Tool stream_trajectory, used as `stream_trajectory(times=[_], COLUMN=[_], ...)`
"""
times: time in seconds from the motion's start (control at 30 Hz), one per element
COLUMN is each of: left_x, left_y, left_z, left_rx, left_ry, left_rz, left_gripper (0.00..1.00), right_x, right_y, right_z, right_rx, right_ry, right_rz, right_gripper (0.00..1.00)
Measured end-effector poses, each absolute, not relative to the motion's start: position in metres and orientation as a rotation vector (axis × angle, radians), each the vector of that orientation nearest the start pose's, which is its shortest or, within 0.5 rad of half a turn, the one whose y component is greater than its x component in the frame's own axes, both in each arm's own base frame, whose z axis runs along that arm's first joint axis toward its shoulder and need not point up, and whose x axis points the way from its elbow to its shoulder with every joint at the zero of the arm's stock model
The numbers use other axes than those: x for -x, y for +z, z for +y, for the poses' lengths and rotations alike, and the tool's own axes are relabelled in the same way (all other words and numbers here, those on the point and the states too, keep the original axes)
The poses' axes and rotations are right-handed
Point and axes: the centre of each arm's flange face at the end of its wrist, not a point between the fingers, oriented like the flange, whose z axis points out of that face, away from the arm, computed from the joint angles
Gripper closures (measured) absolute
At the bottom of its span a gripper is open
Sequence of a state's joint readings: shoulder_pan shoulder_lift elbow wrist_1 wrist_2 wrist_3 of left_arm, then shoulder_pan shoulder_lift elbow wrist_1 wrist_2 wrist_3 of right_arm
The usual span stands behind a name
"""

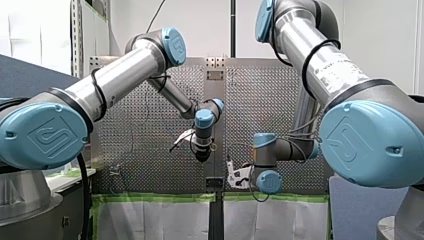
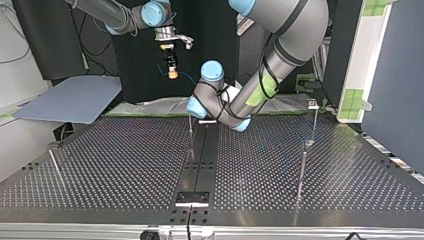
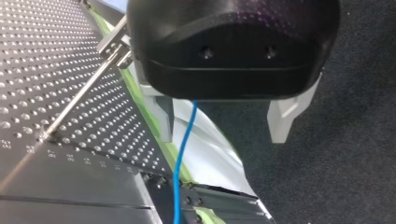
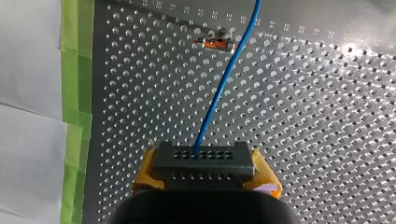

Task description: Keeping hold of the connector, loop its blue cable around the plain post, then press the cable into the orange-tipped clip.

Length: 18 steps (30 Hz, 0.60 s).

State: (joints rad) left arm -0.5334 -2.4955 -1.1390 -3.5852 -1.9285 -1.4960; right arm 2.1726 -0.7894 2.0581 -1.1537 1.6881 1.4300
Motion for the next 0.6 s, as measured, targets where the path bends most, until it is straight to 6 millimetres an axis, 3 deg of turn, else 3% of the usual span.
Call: stream_trajectory(times=[0.3, 0.6], left_x=[-0.516, -0.528], left_y=[0.062, 0.054], left_z=[-0.425, -0.433], left_rx=[-0.625, -0.574], left_ry=[0.226, 0.146], left_rz=[2.389, 2.334], left_gripper=[0.0, 0.0], right_x=[-0.385, -0.386], right_y=[-0.021, -0.02], right_z=[-0.345, -0.345], right_rx=[-1.696, -1.692], right_ry=[1.379, 1.382], right_rz=[-0.853, -0.85], right_gripper=[1.0, 1.0])
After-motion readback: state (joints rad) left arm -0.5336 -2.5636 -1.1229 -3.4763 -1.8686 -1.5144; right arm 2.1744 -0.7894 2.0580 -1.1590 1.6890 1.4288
